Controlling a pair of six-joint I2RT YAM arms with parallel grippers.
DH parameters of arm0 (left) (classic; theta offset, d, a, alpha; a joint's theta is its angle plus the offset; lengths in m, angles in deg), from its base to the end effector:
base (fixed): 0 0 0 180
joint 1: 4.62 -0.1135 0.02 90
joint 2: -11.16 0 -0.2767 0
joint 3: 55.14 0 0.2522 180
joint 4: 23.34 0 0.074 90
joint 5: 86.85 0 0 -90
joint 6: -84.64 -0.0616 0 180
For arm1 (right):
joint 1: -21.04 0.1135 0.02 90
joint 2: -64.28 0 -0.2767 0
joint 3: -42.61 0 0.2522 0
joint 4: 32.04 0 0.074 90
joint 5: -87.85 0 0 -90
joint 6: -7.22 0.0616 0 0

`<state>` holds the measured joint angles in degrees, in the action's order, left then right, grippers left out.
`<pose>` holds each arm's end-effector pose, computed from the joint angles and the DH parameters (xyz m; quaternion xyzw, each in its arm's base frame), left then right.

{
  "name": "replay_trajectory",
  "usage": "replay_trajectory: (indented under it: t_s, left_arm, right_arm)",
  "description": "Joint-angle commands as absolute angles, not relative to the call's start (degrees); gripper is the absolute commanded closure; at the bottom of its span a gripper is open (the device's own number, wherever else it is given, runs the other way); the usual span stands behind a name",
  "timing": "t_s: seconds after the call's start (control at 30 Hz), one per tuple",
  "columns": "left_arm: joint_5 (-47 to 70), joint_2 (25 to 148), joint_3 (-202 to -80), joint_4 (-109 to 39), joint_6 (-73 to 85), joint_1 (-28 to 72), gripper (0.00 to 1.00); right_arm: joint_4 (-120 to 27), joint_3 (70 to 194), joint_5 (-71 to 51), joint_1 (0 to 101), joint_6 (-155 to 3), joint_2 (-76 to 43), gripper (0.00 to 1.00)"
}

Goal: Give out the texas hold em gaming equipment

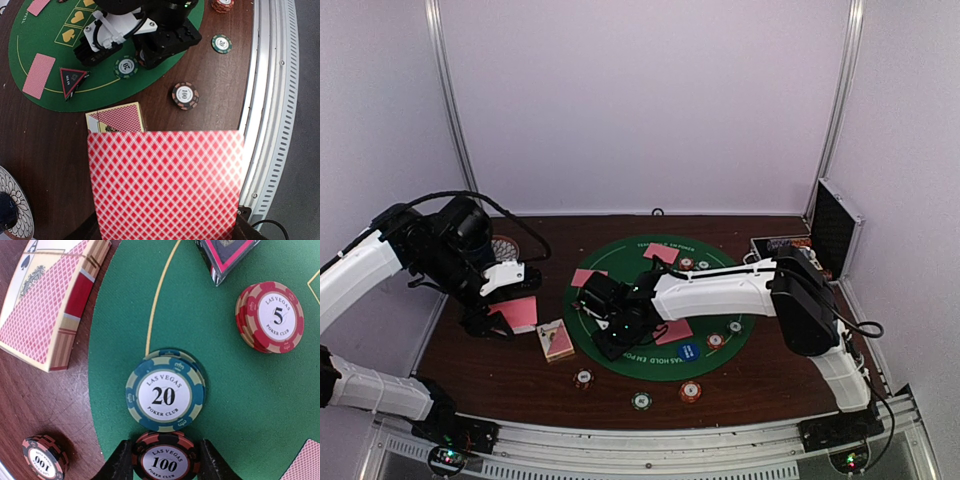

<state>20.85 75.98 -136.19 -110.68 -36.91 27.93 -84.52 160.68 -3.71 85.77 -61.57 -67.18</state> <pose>0.1479 -0.1166 0.3089 0.5386 0.8127 -0.1532 0.1608 0.2136 0.4565 0.1387 -0.3651 0.9071 0.1522 0.1439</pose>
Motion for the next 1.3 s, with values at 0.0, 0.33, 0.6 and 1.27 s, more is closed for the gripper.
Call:
replay_trajectory:
  t_s: [0.0,0.33,0.6,1.27]
  left_arm:
    - [21.3,75.1,-136.3,-110.0,-36.9,27.6,1.0]
    - [21.8,75.5,-136.6,-110.0,-36.9,27.6,1.0]
    - [21.8,75.8,-137.1,-110.0,-36.9,27.6,1.0]
    - [22.0,75.2,-136.7,-110.0,-36.7,27.6,1.0]
  right_arm:
    - [-84.5,161.3,-2.8,85.2,-60.8,-69.3,0.62]
    - [-85.3,159.7,-0.5,85.3,-61.2,-63.8,0.36]
    - [-86.7,158.8,2.7,88.4,-61.5,-59.4,0.27]
    - [-82.4,161.6,-7.6,93.9,-60.4,-65.7,0.2]
